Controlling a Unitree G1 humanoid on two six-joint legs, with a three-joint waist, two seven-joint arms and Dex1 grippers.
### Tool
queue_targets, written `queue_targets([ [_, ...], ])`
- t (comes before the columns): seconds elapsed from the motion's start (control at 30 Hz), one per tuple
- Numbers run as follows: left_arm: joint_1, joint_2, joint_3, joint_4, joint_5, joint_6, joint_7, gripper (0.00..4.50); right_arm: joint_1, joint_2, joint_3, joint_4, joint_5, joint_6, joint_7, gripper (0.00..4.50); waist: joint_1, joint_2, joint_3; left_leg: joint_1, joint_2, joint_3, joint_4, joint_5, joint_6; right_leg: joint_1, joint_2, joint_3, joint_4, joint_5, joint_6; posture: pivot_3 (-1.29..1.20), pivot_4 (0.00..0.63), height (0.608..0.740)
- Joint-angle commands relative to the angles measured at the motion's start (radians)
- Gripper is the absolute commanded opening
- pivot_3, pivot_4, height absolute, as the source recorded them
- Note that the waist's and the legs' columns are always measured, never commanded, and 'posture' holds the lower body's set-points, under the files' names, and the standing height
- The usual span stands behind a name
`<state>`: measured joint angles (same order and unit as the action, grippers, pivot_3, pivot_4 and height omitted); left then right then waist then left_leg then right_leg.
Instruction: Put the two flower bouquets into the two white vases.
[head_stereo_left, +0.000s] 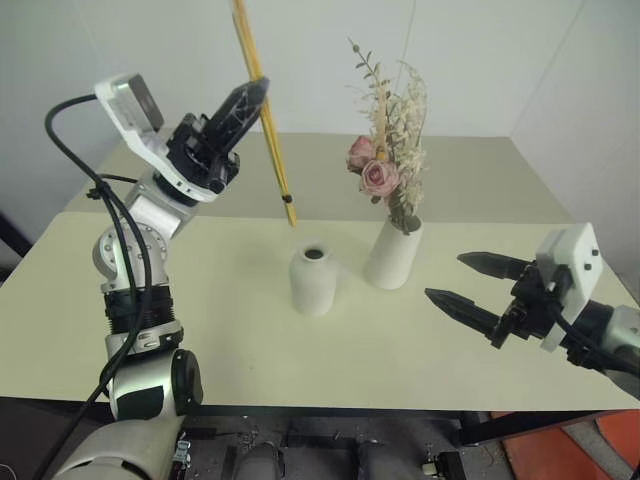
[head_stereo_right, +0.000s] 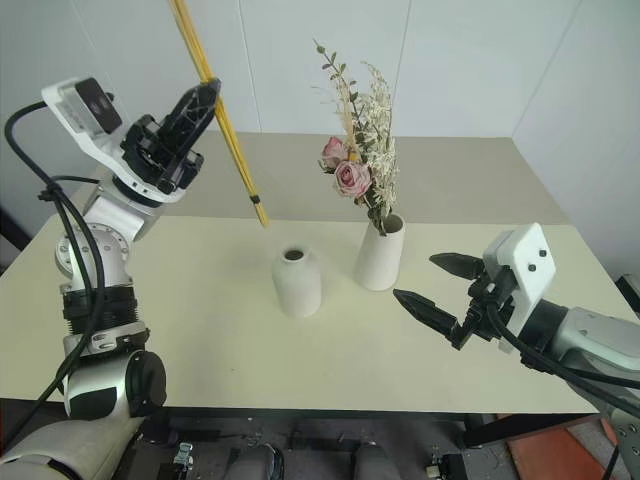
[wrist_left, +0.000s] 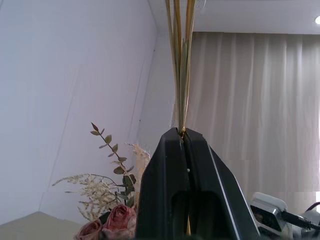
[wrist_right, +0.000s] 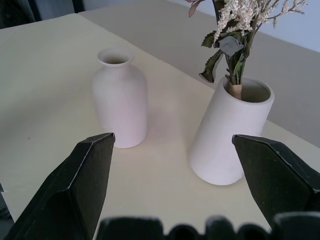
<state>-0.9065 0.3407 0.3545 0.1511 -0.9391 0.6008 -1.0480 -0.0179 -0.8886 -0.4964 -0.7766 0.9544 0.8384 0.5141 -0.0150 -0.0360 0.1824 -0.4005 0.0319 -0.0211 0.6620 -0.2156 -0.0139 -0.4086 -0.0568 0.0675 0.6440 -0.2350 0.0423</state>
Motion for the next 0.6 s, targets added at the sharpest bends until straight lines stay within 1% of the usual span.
queue_targets([
  [0.03,0.001,-0.021,-0.044,0.025,0.025,-0.052,-0.060,0.07,0.012,0.002,-0.042,-0.048,-0.001,-0.031,-0.018,4.50,0.000,0.000,0.000,0.000,0.000,0.000,0.000,0.000,0.000,0.000,0.000,0.000,0.000,0.000,0.000,0.00,0.150,0.740],
  [0.23,-0.017,-0.042,-0.110,0.109,0.107,-0.163,-0.148,0.07,0.025,-0.002,-0.056,-0.062,-0.009,-0.039,-0.038,4.50,-0.002,0.000,0.000,0.000,0.000,0.000,0.000,0.000,0.000,0.000,0.000,0.000,0.000,0.000,0.000,0.00,0.150,0.740],
  [0.43,-0.035,-0.053,-0.125,0.191,0.155,-0.240,-0.180,0.07,0.061,-0.004,-0.080,-0.075,-0.028,-0.052,-0.030,4.50,0.001,0.000,0.000,-0.001,0.000,0.000,0.000,0.000,0.000,0.000,0.000,0.000,-0.001,0.000,0.000,0.00,0.150,0.740],
  [0.6,-0.024,-0.065,-0.137,0.260,0.188,-0.299,-0.232,0.07,0.072,-0.008,-0.073,-0.072,-0.056,-0.073,-0.024,4.50,0.000,0.000,0.000,-0.001,0.000,0.000,0.000,0.000,0.000,0.000,0.000,0.000,-0.001,0.000,0.000,0.00,0.150,0.740],
])
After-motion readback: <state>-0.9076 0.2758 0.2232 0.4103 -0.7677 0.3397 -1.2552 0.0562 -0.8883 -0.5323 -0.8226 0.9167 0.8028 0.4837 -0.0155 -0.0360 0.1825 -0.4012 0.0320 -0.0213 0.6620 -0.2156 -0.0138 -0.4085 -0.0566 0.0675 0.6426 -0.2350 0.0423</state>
